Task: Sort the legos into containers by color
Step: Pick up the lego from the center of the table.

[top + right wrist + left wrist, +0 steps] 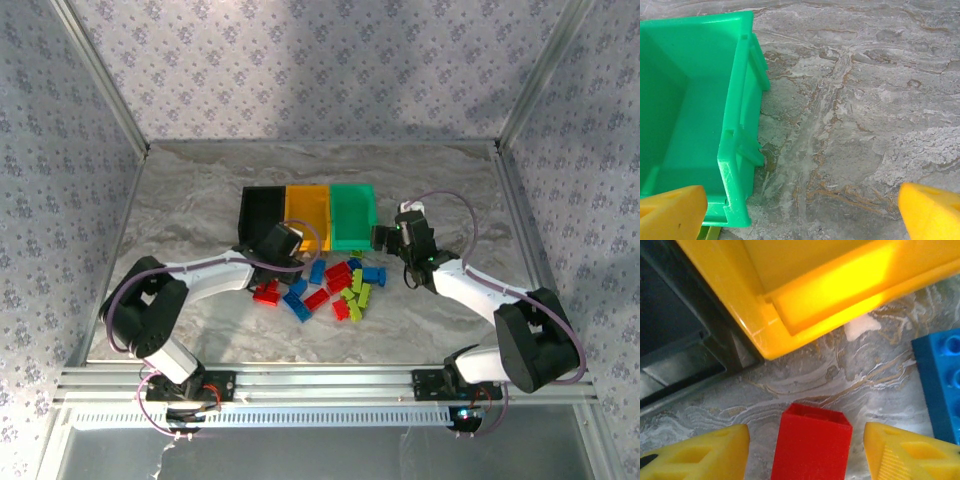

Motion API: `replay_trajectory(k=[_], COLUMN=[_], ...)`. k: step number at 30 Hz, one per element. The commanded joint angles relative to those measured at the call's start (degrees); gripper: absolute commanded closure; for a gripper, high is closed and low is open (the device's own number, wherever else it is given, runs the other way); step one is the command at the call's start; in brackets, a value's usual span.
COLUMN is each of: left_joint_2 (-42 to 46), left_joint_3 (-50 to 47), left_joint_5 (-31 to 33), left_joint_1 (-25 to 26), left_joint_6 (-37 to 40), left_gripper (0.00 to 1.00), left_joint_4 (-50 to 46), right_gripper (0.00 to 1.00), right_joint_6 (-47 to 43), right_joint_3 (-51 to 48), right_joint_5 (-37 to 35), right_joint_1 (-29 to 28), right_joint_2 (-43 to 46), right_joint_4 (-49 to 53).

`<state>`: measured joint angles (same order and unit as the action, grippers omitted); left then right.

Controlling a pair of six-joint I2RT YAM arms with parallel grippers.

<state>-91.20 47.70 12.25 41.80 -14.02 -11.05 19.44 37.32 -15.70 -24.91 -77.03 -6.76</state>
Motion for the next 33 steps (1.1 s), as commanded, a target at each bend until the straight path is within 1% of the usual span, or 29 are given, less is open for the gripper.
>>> replay_trajectory(k=[1,4,6,8,9,11,13,18,23,27,33], left_joint_2=[-1.4,-3.4,-4.5,-5.3,-5.5,-5.8,-5.6,-3.3,-0.5,3.1,11.8], left_joint_3=[1.2,2.8,3.6,4.1,4.2,4.3,4.3,2.9,1.4,-0.8,-6.4], left_joint_5=[0.1,1.3,1.6,1.5,1.5,2.0,2.6,2.5,2.1,3.0,3.7], left_joint_1=[0.3,0.3,0.3,0.3,0.4,0.4,0.4,0.3,0.3,0.5,0.7], left_joint_6=[-0.5,-0.5,-0.5,-0.3,-0.2,-0.3,-0.4,-0.2,0.8,1.4,1.9], left_gripper=[0.39,0.4,0.43,0.5,0.52,0.52,0.55,0.69,0.78,0.78,0.79], left_joint_4=[-3.4,-6.0,-7.1,-7.6,-7.6,-8.0,-8.1,-6.5,-4.0,-1.5,5.2], right_gripper=[0.0,0.0,0.0,0.0,0.0,0.0,0.0,0.0,0.0,0.0,0.0], right_joint_6=[-1.1,-1.2,-1.2,-1.4,-1.4,-1.3,-1.5,-1.6,-1.9,-1.8,-2.0], right_joint_3=[0.9,0.9,0.9,0.9,1.0,0.9,0.9,1.0,1.5,1.4,1.7], right_joint_5=[-1.6,-1.9,-2.2,-2.2,-2.2,-2.2,-2.6,-2.6,-2.8,-2.9,-3.1], right_joint_1=[-0.4,-0.6,-0.7,-0.6,-0.7,-0.8,-0.8,-1.2,-1.6,-2.2,-2.7], right_joint_2=[0.2,0.2,0.2,0.2,0.2,0.1,0.2,0.1,-0.3,-0.3,-0.1], right_joint_4=[1.2,1.2,1.3,1.3,1.2,1.3,1.2,1.2,1.3,1.4,1.5])
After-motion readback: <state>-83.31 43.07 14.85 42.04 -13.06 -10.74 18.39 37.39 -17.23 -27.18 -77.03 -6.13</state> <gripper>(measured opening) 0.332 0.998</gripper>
